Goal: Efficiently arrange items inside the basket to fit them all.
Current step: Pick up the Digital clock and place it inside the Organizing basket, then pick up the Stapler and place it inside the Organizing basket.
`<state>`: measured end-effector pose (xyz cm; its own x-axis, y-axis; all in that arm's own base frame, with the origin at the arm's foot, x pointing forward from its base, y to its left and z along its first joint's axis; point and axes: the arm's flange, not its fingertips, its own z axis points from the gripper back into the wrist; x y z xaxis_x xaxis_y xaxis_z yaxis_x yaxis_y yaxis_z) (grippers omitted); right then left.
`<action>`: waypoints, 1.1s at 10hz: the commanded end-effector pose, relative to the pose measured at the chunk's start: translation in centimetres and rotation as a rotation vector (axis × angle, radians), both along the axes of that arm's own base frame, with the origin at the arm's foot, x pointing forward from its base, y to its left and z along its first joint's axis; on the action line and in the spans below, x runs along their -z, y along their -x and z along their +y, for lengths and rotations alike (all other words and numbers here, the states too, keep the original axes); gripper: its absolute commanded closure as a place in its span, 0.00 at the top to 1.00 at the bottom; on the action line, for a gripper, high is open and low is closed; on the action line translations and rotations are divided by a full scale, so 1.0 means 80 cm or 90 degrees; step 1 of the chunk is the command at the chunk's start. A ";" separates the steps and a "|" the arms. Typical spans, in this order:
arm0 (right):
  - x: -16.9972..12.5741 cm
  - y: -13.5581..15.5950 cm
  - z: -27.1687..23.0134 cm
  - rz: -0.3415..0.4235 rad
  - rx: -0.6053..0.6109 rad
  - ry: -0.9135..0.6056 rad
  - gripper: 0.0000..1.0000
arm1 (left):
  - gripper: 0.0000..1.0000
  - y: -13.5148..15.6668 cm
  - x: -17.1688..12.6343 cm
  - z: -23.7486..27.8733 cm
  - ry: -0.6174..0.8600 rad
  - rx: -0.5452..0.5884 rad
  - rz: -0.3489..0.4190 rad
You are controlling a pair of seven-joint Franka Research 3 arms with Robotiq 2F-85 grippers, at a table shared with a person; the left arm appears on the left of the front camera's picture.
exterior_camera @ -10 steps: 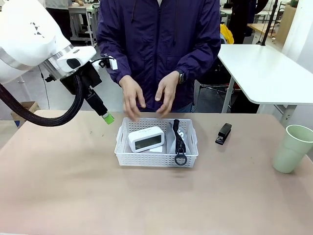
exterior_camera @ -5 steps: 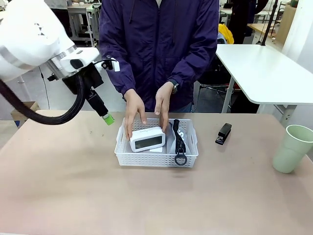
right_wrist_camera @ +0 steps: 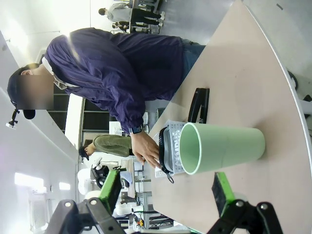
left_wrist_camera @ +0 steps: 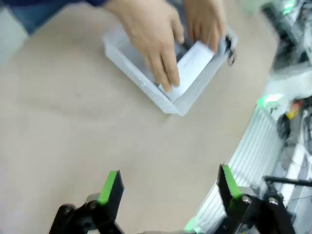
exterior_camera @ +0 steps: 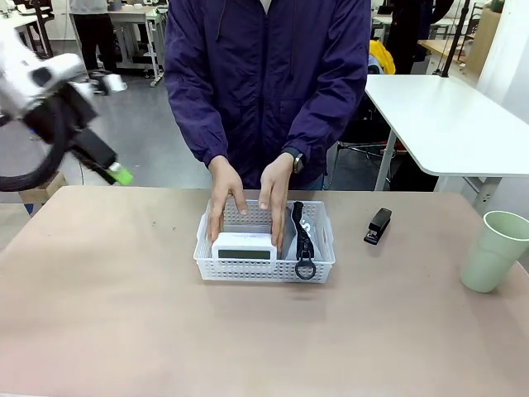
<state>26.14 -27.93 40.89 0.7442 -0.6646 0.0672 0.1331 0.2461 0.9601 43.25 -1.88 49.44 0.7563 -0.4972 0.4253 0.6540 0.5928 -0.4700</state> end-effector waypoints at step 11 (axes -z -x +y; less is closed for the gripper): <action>-0.002 -0.002 -0.001 -0.023 0.004 -0.003 1.00 | 1.00 0.125 0.135 0.188 0.322 -0.303 0.081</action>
<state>26.14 -27.97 40.96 0.7434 -0.6654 0.0687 0.1327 0.2474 0.9598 33.66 13.07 38.89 0.8962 0.1360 0.4222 0.3121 0.4831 -0.8181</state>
